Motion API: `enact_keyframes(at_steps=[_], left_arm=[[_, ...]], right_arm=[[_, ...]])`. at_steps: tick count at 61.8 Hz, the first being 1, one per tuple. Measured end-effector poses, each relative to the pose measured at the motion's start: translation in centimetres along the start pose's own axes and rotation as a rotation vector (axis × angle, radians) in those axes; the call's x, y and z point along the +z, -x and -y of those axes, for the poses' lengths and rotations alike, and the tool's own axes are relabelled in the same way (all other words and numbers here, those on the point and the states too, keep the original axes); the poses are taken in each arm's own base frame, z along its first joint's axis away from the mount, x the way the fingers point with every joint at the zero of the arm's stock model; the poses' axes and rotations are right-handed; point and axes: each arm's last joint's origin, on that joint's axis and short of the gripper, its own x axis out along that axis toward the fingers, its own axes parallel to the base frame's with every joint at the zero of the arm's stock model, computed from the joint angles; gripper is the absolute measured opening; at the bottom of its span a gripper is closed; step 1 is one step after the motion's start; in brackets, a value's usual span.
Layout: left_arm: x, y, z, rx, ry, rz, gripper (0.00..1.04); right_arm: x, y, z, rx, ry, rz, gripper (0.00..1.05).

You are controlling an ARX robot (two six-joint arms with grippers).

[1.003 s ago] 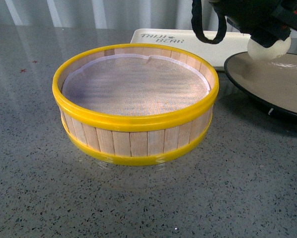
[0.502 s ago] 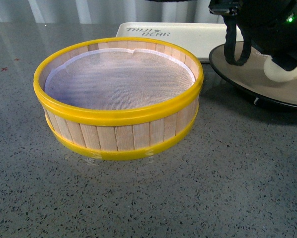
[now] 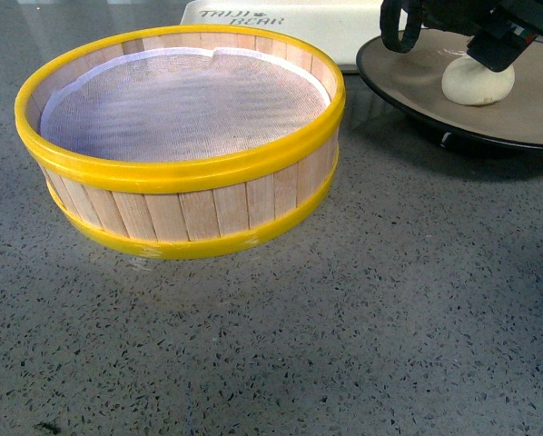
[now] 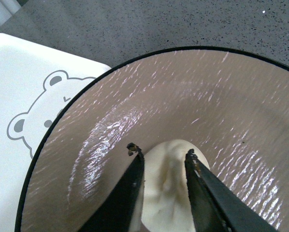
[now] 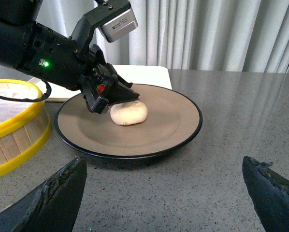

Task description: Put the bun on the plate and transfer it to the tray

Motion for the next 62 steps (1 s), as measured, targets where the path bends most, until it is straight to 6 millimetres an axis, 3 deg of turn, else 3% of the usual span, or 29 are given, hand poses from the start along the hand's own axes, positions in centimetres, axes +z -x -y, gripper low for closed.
enact_keyframes(at_steps=[18,26,33,37,41,48,57,62], left_arm=[[0.4,0.4,-0.3,-0.008,0.05,0.013,0.78],[1.4,2.2,-1.8,0.029,0.065,0.058,1.0],[2.6,6.0,-4.9,0.129,0.104,0.174,0.98],[3.0,10.6,-8.9,0.292,0.182,0.246,0.98],[2.3,14.2,-12.2,0.506,0.313,0.231,0.98],[1.0,17.3,-15.4,0.723,0.461,0.228,0.98],[-0.1,17.1,-15.5,0.775,0.503,0.22,0.95],[-2.4,18.4,-13.3,0.956,0.501,0.292,0.76]], right_arm=[[0.0,0.0,0.0,0.0,0.0,0.0,0.96],[0.0,0.0,0.0,0.0,0.0,0.0,0.96],[0.0,0.0,0.0,0.0,0.0,0.0,0.96],[0.0,0.0,0.0,0.0,0.0,0.0,0.96],[0.0,0.0,0.0,0.0,0.0,0.0,0.96],[0.0,0.0,0.0,0.0,0.0,0.0,0.96],[0.0,0.0,0.0,0.003,0.0,0.0,0.96],[0.0,0.0,0.0,-0.003,0.0,0.0,0.96]])
